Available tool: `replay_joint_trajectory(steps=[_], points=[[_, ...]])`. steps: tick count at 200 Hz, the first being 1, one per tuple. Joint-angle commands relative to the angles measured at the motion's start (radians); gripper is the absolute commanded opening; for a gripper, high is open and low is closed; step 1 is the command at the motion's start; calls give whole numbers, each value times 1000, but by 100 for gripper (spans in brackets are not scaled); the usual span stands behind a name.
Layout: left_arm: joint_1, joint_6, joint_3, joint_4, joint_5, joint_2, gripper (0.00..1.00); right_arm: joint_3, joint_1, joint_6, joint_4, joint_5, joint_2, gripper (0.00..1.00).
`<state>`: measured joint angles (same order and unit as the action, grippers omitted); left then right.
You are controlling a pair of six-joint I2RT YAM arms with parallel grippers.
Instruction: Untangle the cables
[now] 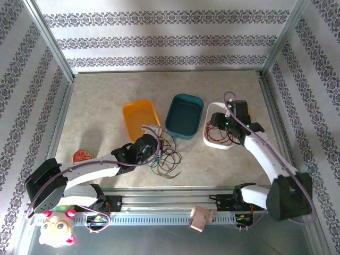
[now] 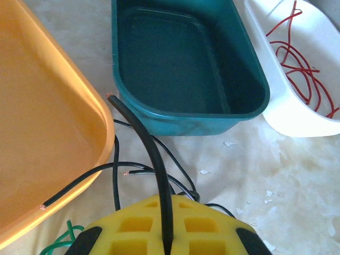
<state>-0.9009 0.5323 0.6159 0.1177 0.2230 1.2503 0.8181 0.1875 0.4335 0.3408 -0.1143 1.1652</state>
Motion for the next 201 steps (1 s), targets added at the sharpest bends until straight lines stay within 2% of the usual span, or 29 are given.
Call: replay_joint_trajectory(steps=[1, 31, 57, 75, 107, 142, 201], points=[[11, 5, 50, -10, -5, -44, 0, -43, 99, -54, 25, -76, -94, 53], [14, 8, 87, -18, 4, -64, 0, -119, 275, 11, -46, -241, -145, 54], [14, 19, 104, -11, -8, -71, 0, -193, 445, 75, -187, -227, -111, 54], [14, 12, 122, -12, -36, -75, 0, -213, 505, 105, -275, -208, -67, 54], [15, -11, 159, -19, -79, -95, 0, -202, 539, 111, -360, -206, -23, 57], [24, 37, 185, -7, -131, -115, 0, -151, 544, 66, -362, -200, 12, 59], [79, 132, 177, 40, -239, -154, 0, -87, 543, 8, -352, -49, 24, 61]])
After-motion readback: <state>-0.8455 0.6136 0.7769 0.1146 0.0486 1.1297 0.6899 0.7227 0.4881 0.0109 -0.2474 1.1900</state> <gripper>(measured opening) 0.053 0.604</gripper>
